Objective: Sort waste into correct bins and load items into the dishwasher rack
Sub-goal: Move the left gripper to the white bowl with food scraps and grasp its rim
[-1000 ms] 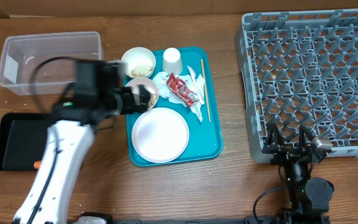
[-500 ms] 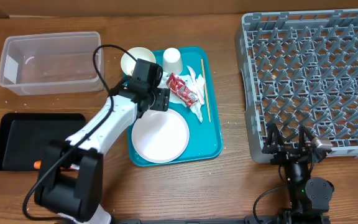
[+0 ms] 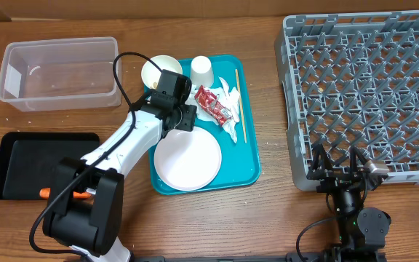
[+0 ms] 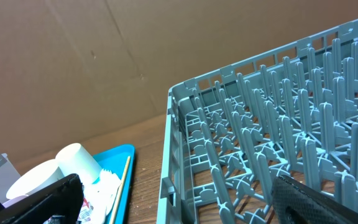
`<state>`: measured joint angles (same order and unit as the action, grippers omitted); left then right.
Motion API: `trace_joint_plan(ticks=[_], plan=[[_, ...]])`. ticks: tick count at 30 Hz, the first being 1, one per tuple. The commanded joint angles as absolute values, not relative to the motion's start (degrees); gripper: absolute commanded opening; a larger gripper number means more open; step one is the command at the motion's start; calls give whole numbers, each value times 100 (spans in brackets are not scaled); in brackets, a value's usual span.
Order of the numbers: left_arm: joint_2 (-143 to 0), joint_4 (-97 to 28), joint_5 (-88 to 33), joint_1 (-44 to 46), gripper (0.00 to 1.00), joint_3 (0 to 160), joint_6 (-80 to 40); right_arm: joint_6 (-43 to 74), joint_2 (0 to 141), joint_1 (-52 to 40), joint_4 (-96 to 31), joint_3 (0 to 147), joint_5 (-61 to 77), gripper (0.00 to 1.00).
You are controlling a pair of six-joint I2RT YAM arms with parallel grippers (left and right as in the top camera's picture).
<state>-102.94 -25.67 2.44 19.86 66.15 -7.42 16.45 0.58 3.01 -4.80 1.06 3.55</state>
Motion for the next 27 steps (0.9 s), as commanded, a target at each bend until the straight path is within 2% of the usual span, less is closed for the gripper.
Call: trace_joint_plan(ticks=[1, 10, 14, 17, 21, 24, 27], plan=[[-10420, -2543, 294, 2008, 65, 6571, -615, 1625, 16, 340, -460, 47, 287, 100], [-10661, -2591, 333, 2018, 70, 6571, -617, 1625, 16, 340, -460, 47, 287, 100], [-10656, -2547, 344, 2018, 68, 6578, -617, 1625, 16, 340, -460, 47, 287, 100], [-10630, -2536, 346, 2018, 58, 6580, -615, 1625, 16, 340, -460, 47, 287, 100], [-10595, -2530, 362, 2018, 56, 6646, -569, 1625, 16, 340, -460, 47, 287, 100], [-10595, -2530, 360, 2018, 41, 6661, -572, 1625, 16, 340, -460, 47, 287, 100], [-10595, -2550, 360, 2018, 31, 6661, -569, 1625, 16, 340, -460, 47, 287, 100]])
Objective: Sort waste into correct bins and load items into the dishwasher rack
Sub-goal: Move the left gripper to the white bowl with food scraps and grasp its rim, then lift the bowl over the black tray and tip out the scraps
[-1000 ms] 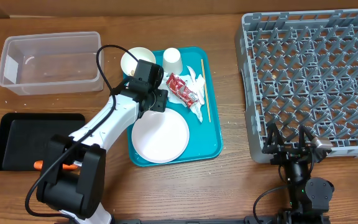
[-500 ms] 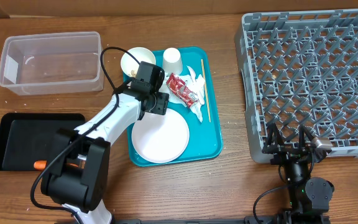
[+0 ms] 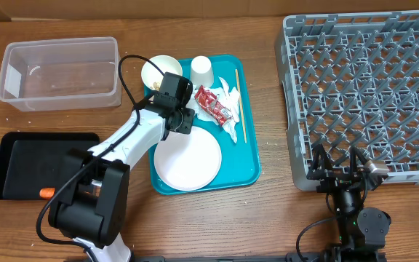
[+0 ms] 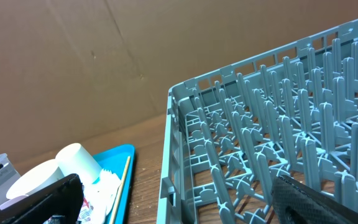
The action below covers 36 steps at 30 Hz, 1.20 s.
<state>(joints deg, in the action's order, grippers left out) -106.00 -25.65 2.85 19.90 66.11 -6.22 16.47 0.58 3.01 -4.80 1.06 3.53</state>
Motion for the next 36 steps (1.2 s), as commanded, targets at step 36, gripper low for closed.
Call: trace_joint_plan(ticks=[36], plan=[[-8090, -5843, -2357, -1712, 4, 7769, -1531, 1625, 16, 340, -460, 47, 287, 100]])
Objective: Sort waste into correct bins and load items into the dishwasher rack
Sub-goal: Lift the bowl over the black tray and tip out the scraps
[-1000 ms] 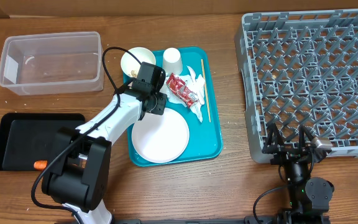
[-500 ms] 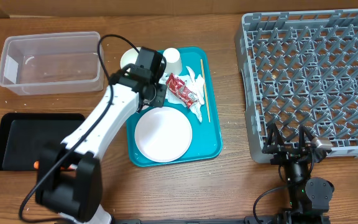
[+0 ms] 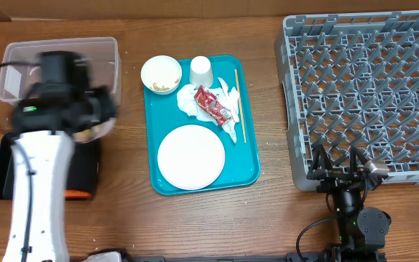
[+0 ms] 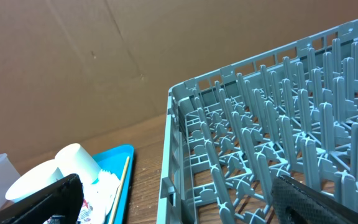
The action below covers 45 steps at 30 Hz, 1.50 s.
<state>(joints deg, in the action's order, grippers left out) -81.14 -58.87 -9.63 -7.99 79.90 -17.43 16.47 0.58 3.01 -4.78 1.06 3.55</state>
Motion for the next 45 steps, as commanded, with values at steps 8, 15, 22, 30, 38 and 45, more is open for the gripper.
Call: trace_joint_plan(ticks=[8, 15, 22, 30, 38, 45], plan=[[-8217, -4910, -4353, -3638, 4, 6353, -1216, 1625, 16, 340, -460, 47, 287, 100], [-8661, -3675, -6176, -4864, 4, 5435, -1435, 1625, 16, 340, -460, 47, 287, 100], [-9308, -3463, -7662, -5492, 4, 5330, -1286, 1625, 16, 340, -460, 47, 287, 100], [-9526, -3409, -8654, -5603, 4, 5330, -1461, 1625, 16, 340, -460, 47, 287, 100], [-9548, -3562, -8412, -5649, 4, 5319, -2034, 1627, 16, 340, -460, 47, 287, 100], [-9548, -3548, -8399, -5835, 4, 5315, -2622, 1625, 16, 340, -460, 47, 287, 100]])
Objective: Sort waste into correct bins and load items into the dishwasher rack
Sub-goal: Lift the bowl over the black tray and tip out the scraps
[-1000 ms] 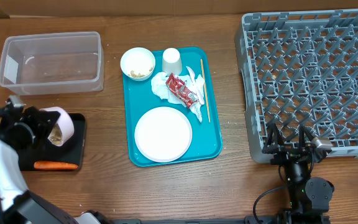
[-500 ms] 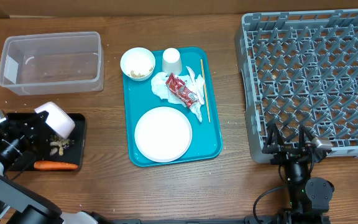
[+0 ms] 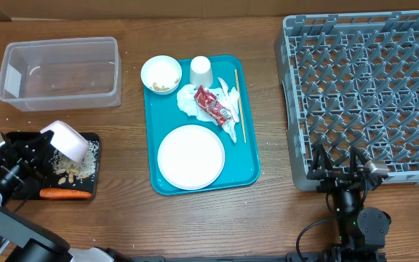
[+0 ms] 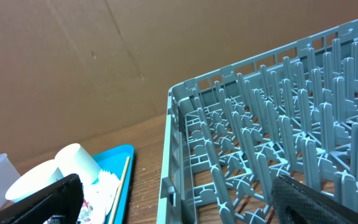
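Observation:
At the far left, my left gripper (image 3: 48,145) is shut on a pale bowl (image 3: 69,140), tipped on its side over the black tray (image 3: 20,142). Food crumbs (image 3: 71,169) and a carrot (image 3: 64,193) lie on that tray. The teal tray (image 3: 249,171) holds a bowl with scraps (image 3: 161,74), an upturned paper cup (image 3: 201,70), a crumpled napkin (image 3: 188,102), a red wrapper (image 3: 215,104), a chopstick (image 3: 240,105) and a white plate (image 3: 190,156). My right gripper (image 3: 337,166) stands open at the front edge of the grey dishwasher rack (image 3: 369,94), with nothing between its fingers (image 4: 30,199).
A clear plastic bin (image 3: 60,73) stands at the back left, behind the black tray. In the right wrist view the rack's corner (image 4: 179,155) rises close ahead, with the cup (image 4: 76,158) and chopstick (image 4: 120,186) to its left. A brown cardboard wall backs the table.
The left arm has dropped from beside the clear bin to the table's far left. The bowl it holds now lies tipped over the black tray, where crumbs show. The right arm is unchanged.
My left gripper was first down on the teal tray beside the bowl and the wrapper, and still there at the second moment. Then it was at the left by the clear bin with a bowl. Now that bowl is tipped over the black tray. The right gripper stayed open and still.

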`<state>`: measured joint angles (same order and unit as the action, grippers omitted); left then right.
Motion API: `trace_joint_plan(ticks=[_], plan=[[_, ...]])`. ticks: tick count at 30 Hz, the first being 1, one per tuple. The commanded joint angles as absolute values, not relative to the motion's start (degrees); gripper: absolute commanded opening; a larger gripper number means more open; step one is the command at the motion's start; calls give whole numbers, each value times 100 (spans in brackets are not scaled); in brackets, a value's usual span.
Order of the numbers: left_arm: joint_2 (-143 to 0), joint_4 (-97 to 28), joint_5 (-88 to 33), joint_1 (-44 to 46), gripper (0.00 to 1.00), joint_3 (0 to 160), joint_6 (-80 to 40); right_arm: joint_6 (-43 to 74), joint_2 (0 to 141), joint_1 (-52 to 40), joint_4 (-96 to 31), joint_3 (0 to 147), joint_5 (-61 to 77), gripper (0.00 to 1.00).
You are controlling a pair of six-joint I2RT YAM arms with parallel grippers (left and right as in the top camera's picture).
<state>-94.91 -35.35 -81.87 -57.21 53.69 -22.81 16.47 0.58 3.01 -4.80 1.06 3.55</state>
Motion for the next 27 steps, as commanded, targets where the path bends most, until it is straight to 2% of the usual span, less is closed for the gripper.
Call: trace_joint_plan(ticks=[1, 10, 17, 24, 27], plan=[[-9548, -3426, -8305, -5867, 4, 5315, -2681, 1625, 16, 340, -460, 47, 287, 100], [-9544, -3361, -9039, -5909, 4, 5315, -2091, 1625, 16, 340, -460, 47, 287, 100], [-9085, -3376, -8980, -5690, 4, 5330, -1925, 1625, 16, 340, -460, 47, 287, 100], [-7664, -3378, -7950, -5231, 4, 5513, -1925, 1625, 16, 340, -460, 47, 287, 100], [-6652, -3275, -7011, -4462, 4, 5557, -1876, 1625, 16, 340, -460, 47, 287, 100]])
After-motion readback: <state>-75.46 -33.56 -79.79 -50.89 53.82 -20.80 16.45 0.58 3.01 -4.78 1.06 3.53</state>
